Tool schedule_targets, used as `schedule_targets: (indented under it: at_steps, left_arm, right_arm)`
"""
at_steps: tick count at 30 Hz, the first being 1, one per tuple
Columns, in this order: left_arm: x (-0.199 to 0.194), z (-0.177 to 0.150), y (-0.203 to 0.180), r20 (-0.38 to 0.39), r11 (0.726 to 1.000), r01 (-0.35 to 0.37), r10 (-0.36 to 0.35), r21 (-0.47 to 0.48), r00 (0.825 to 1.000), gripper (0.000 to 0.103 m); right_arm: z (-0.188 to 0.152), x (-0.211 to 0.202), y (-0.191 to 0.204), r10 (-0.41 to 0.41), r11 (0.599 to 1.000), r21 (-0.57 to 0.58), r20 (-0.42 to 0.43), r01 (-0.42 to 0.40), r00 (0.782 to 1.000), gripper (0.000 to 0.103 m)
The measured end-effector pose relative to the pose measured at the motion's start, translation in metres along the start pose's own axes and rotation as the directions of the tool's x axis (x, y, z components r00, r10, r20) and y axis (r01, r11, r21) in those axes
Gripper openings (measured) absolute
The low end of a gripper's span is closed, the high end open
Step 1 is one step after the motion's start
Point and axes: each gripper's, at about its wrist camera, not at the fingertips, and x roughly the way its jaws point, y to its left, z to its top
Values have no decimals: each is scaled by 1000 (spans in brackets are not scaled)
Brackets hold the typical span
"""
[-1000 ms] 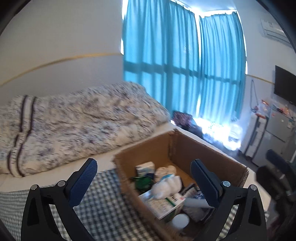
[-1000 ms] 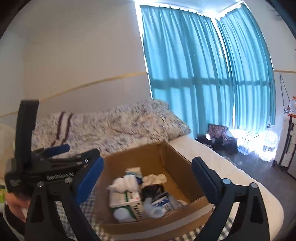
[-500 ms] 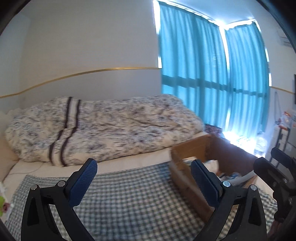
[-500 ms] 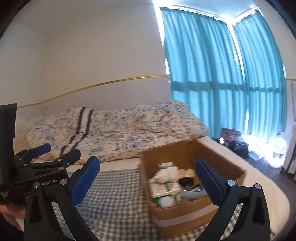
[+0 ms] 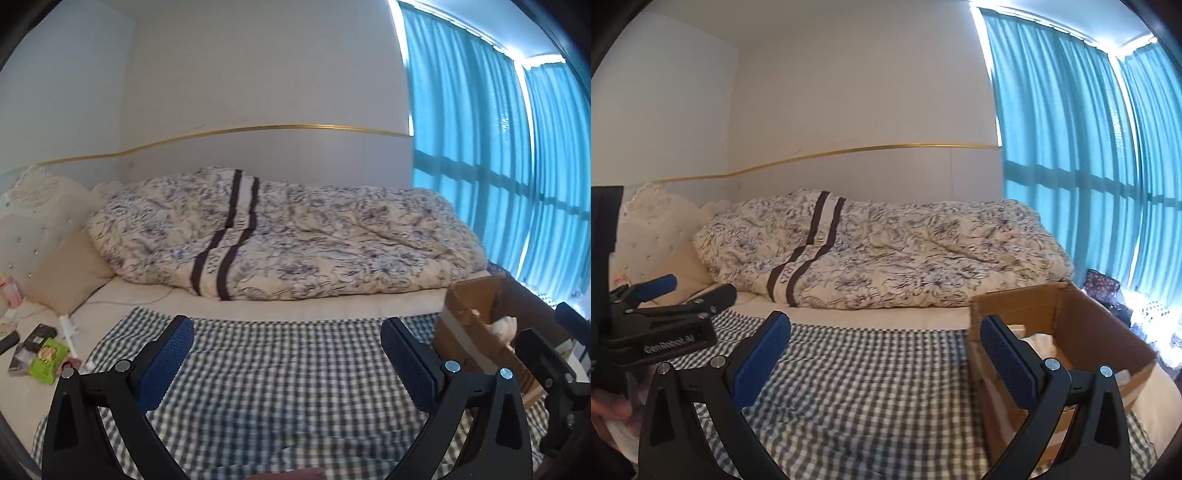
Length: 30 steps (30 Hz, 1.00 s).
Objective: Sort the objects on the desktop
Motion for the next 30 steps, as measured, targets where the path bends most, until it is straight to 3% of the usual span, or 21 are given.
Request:
schedule_targets:
  at_steps: [6, 30]
  left_arm:
    - [3, -8, 13, -5, 999, -40, 40, -7, 999, 103]
    - [13, -8, 7, -29, 1000, -26, 26, -5, 999, 103]
  right_arm:
    - [-7, 17, 2, 12, 1000, 9, -40, -11, 999, 103]
    - [-12, 29, -4, 10, 1000, 3, -81, -10, 997, 103]
